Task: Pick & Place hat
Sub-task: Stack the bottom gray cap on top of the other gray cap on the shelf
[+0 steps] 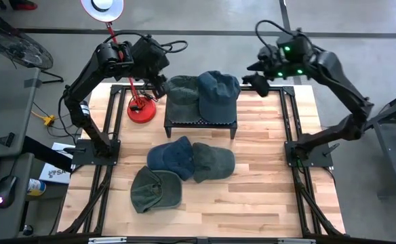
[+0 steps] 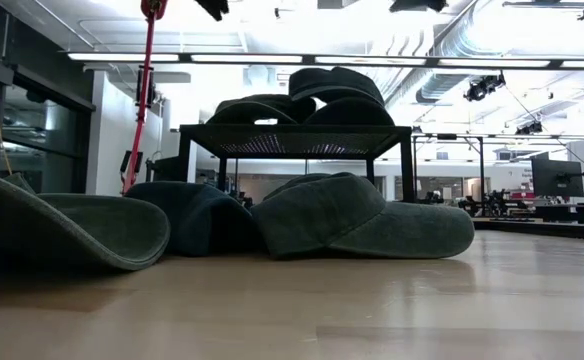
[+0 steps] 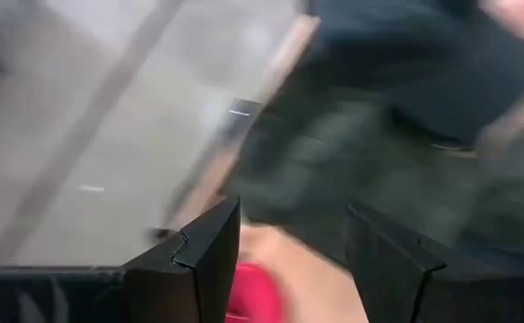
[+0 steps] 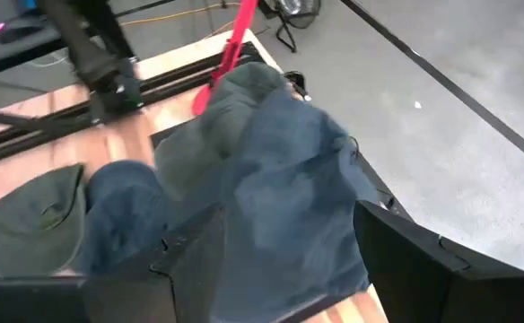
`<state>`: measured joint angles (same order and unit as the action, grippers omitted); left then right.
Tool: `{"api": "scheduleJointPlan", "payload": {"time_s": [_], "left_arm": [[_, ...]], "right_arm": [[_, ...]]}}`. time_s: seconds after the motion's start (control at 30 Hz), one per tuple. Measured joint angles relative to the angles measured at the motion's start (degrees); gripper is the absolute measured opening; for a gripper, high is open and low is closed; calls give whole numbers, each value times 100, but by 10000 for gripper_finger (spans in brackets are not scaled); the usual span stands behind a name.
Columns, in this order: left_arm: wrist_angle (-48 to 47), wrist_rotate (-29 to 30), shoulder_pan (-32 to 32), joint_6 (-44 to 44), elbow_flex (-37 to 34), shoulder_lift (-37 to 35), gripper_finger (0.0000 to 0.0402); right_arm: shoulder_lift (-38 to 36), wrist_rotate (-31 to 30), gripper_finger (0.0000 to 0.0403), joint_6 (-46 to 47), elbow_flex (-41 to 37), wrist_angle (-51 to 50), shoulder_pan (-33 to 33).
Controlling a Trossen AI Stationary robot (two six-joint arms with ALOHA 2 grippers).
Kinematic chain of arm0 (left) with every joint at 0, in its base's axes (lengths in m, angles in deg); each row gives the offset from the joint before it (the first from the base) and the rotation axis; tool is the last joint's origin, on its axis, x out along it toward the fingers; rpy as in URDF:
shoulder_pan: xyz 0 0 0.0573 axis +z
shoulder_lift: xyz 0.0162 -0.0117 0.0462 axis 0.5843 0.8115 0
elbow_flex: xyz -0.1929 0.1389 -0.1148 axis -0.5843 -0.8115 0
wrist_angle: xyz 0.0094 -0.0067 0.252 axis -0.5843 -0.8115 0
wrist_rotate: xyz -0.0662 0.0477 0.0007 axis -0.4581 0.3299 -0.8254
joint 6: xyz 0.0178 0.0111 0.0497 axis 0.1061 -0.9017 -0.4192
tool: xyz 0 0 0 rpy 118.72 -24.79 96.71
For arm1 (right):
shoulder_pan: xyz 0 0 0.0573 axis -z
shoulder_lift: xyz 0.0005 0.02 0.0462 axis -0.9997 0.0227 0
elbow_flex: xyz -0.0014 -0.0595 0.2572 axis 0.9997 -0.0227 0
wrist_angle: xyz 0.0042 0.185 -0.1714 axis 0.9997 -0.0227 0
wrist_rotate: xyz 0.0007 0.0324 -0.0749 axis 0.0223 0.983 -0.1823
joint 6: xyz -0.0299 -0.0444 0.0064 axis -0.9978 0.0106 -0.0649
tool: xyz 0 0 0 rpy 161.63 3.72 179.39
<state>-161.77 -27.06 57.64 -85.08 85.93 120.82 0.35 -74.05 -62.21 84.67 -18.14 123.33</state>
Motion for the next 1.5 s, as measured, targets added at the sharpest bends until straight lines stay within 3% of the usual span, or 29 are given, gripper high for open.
{"api": "scheduleJointPlan", "payload": {"time_s": [0.07, 0.17, 0.63, 1.1, 1.23, 1.37, 1.5], "left_arm": [[-49, -518, -56, 233, -16, -50, 186], [-33, -727, -334, 668, -2, -96, 186], [-26, -531, -2349, 2217, -6, 53, 186], [-24, -444, -4405, 3151, -6, 1028, 186], [-22, -692, -4953, 3842, -6, 1356, 186], [-23, -1357, -5421, 4507, -6, 1738, 186], [-24, -1858, -5805, 4648, -6, 2100, 186]], "right_arm": [[-179, -6, 236, -44, 0, -164, -86], [-421, -8, 236, -45, 0, -393, -200], [-915, 4, 236, -258, 2, -1480, -900], [-922, 22, 236, -432, 2, -1551, -1648], [-922, 22, 236, -454, 2, -1549, -1802], [-922, 22, 236, -537, 2, -1550, -1978], [-922, -12, 236, -503, 2, -1549, -2149]]}}
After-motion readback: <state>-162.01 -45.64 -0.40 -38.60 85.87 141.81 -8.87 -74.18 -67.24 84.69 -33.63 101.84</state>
